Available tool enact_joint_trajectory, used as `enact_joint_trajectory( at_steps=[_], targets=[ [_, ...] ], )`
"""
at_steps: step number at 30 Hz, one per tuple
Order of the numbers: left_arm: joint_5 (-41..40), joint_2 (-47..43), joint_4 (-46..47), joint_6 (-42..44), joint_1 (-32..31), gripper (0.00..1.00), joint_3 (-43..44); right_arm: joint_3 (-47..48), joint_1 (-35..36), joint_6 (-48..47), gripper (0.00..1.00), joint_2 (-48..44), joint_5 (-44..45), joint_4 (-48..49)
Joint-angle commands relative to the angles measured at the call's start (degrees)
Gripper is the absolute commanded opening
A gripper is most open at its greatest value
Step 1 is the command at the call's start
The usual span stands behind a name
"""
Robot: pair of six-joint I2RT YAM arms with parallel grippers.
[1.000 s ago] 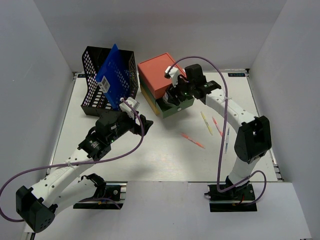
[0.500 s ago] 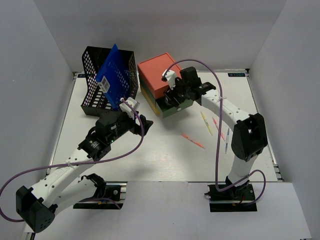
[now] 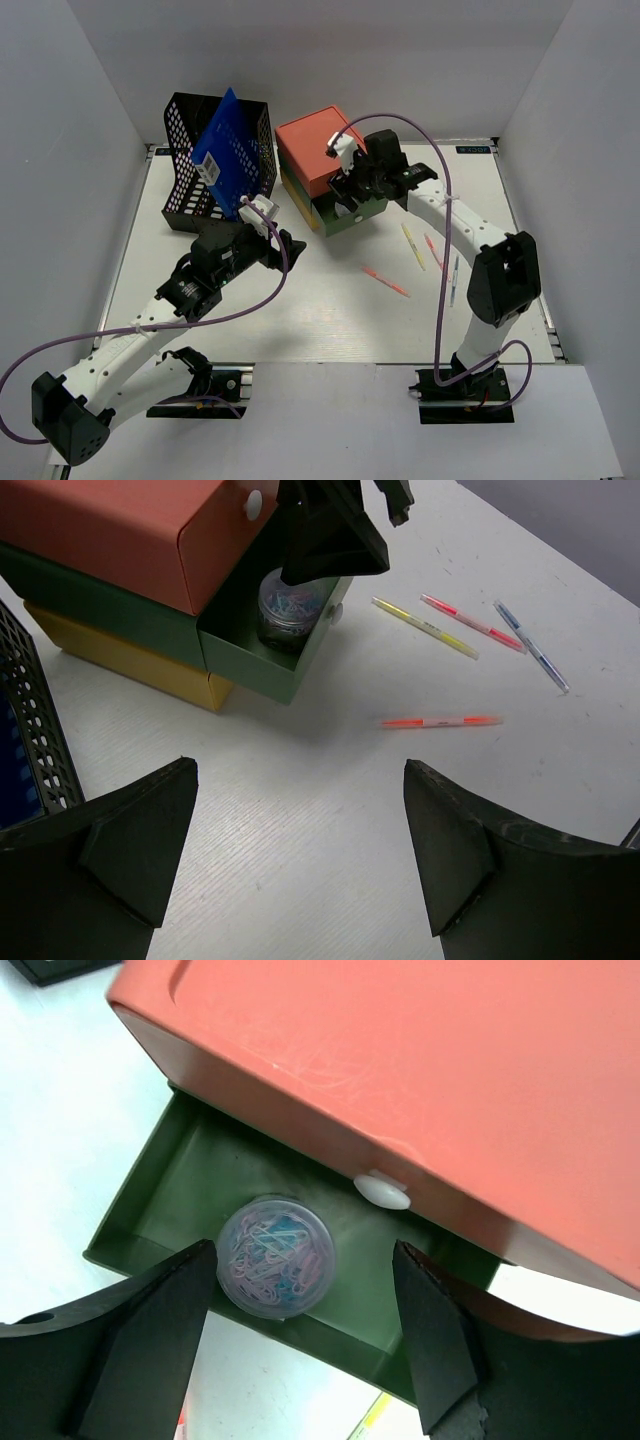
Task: Organize the desk
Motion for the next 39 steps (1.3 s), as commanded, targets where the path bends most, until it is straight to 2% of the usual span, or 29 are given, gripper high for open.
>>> enact_joint_trajectory(
  at_steps=[1, 3, 6, 8, 9, 10, 11, 12, 13, 15, 17, 18, 20, 25, 28, 33, 36, 39],
  targets=[
    [-0.7, -1.1, 0.3, 0.2, 0.2, 0.93, -0.1, 1.4, -0.1, 0.9, 0.78, -2.5, -0.7, 2.2],
    [-0.9, -1.1, 0.4, 0.2, 0.2, 0.93, -0.1, 1.7, -0.2, 1.3, 0.77, -2.6, -1.4, 2.0],
    [-0.4, -1.1, 0.6, 0.3, 0.2, 0.91, -0.3, 1.5, -0.5, 2.8, 0.71, -5.5, -4.2, 1.7],
    [1.3, -0.6, 1.0, 0.6, 0.2, 0.77, -0.5, 0.2, -0.9, 4.3, 0.52, -7.6, -6.6, 2.1],
    [2.4, -0.1, 1.3, 0.7, 0.2, 0.65, -0.4, -0.5, -1.2, 6.8, 0.27, -9.9, -7.1, 2.2],
    [5.2, 1.0, 1.5, 1.2, 0.2, 0.44, -0.5, -2.5, -1.9, 8.5, 0.15, -11.2, -7.5, 2.7],
    [6.9, 1.8, 1.8, 1.4, 0.2, 0.34, -0.5, -3.8, -2.8, 9.9, 0.04, -13.9, -7.7, 3.4],
    [8.9, 2.7, 2.1, 1.8, 0.2, 0.24, -0.4, -5.1, -4.4, 13.4, 0.0, -15.3, -7.7, 3.8],
    [11.6, 3.6, 2.2, 1.9, -0.5, 0.1, -0.2, -7.6, -5.1, 15.3, 0.0, -16.7, -7.3, 4.1],
    [14.2, 7.8, 2.3, 1.5, -1.0, 0.02, 1.1, -10.7, -8.6, 19.8, 0.0, -20.5, -7.4, 4.1],
    [19.0, 13.4, 1.3, 0.2, -1.5, 0.0, 3.8, -16.0, -11.0, 22.6, 0.0, -24.5, -9.8, 4.5],
    [20.1, 15.2, 0.8, 0.0, -1.5, 0.0, 4.9, -18.2, -15.1, 23.8, 0.0, -25.8, -11.5, 6.0],
    [21.0, 19.7, -0.1, -0.6, -2.1, 0.0, 7.1, -25.0, -19.1, 27.2, 0.0, -30.1, -16.8, 8.6],
    [15.4, 27.2, -3.5, -0.3, -7.2, 0.0, 11.4, -34.2, -27.3, 29.3, 0.0, -34.0, -26.5, 12.7],
    [9.2, 30.4, -3.3, 0.1, -10.5, 0.02, 14.1, -39.3, -30.5, 29.6, 0.0, -34.2, -31.7, 16.0],
    [-3.9, 37.6, -1.8, 2.7, -13.7, 0.09, 19.1, -39.0, -34.3, 29.5, 0.0, -34.7, -36.5, 14.6],
    [-14.2, 42.8, -2.4, 7.0, -15.3, 0.14, 23.2, -40.4, -35.7, 29.4, 0.0, -35.9, -38.7, 15.3],
    [-20.2, 47.0, -4.4, 9.7, -15.3, 0.14, 27.8, -40.6, -36.9, 29.2, 0.0, -36.6, -39.9, 15.3]
  ],
)
